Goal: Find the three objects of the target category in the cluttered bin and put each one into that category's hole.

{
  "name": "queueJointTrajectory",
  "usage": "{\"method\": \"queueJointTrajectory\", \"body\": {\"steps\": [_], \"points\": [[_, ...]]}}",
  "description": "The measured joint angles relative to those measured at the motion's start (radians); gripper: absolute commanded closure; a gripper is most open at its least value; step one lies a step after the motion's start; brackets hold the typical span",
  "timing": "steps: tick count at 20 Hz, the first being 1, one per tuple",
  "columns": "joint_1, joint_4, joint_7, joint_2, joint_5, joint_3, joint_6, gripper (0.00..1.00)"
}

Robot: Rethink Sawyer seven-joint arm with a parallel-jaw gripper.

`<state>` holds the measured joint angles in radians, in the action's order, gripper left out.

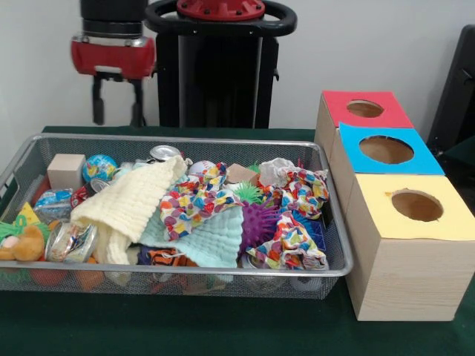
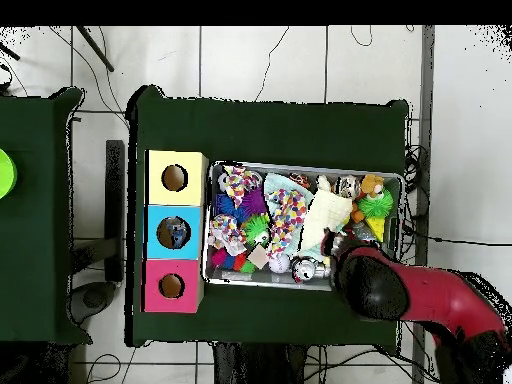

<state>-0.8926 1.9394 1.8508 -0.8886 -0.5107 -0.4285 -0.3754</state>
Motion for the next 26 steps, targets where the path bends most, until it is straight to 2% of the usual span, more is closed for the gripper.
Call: {"method": "queueJointTrajectory", "body": {"steps": [2, 4, 8, 12, 13, 15, 17, 26], "points": [[-0.065, -0.023, 0.000, 0.019, -0.001, 0.003, 0.000, 0.00], [-0.082, -0.035, 0.000, 0.030, -0.001, 0.012, 0.000, 0.00], [-0.089, -0.081, 0.001, 0.079, 0.002, 0.095, 0.000, 0.00], [-0.050, -0.113, 0.021, 0.132, 0.011, 0.198, 0.000, 0.00], [-0.004, -0.128, 0.052, 0.172, 0.031, 0.282, 0.000, 0.00], [0.007, -0.130, 0.061, 0.181, 0.037, 0.300, 0.001, 0.00], [0.050, -0.133, 0.100, 0.220, 0.069, 0.367, 0.000, 0.00], [0.095, -0.143, 0.132, 0.307, 0.126, 0.449, 0.000, 0.00]]}}
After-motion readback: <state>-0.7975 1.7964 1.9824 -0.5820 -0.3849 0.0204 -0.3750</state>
